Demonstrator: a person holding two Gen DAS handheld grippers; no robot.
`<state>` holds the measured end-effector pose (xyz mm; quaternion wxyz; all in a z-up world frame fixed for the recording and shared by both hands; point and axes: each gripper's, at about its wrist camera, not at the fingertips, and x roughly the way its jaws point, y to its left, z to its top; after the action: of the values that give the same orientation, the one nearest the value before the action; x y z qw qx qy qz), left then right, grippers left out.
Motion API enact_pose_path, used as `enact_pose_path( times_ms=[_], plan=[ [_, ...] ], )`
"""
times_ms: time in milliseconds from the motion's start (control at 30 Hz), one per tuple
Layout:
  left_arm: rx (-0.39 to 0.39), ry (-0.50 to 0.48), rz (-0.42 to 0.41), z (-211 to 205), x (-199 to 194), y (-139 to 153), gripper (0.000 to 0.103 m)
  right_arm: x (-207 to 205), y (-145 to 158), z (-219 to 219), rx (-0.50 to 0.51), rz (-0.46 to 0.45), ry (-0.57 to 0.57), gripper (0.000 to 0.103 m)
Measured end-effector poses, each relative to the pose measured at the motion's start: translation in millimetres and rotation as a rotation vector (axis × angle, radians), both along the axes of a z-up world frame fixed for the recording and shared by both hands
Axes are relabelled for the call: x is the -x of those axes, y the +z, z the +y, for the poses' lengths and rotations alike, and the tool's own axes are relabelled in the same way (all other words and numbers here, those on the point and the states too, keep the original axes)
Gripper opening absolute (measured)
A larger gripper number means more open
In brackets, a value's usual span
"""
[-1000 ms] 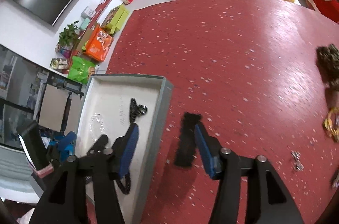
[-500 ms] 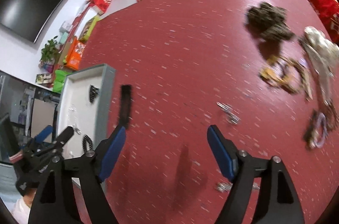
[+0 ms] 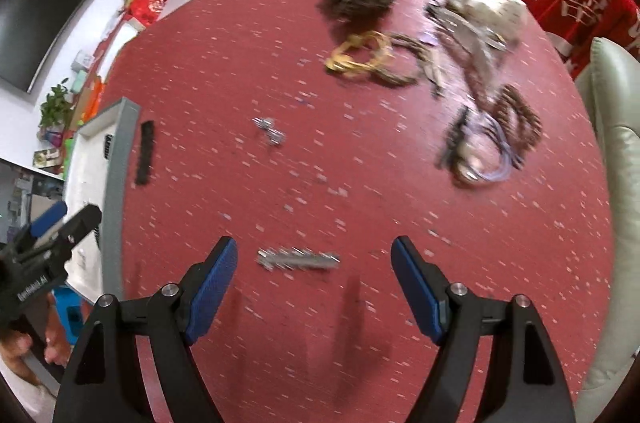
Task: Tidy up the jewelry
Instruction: 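Move both tools back toward the remaining black hair clip and silver pieces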
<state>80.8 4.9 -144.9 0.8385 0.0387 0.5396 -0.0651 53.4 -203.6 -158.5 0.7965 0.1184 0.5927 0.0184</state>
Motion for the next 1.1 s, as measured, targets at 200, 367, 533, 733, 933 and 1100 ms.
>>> enact_pose_path(
  times_ms=[200,367,533,733,933,1100],
  plan=[
    [0.012,-0.022,0.034,-26,-5,-12,0.102,15,-7,-32,0.021,0.013,-0.073,0.082],
    [0.031,-0.013,0.058,-45,-15,-23,0.102,16,-11,-60,0.035,0.014,-0.148,0.082],
    [0.053,-0.007,0.064,-67,-26,-31,0.102,9,-13,-81,0.037,-0.003,-0.188,0.082],
    [0.069,-0.019,0.051,-98,-44,-38,0.102,-8,-14,-83,0.045,-0.053,-0.117,0.082],
    [0.054,-0.040,0.051,-122,-58,-48,0.092,-23,-16,-82,0.057,-0.086,-0.042,0.081],
    [0.030,-0.050,0.048,-133,-62,-59,0.092,-32,-23,-85,0.063,-0.082,-0.016,0.078]
  ],
)
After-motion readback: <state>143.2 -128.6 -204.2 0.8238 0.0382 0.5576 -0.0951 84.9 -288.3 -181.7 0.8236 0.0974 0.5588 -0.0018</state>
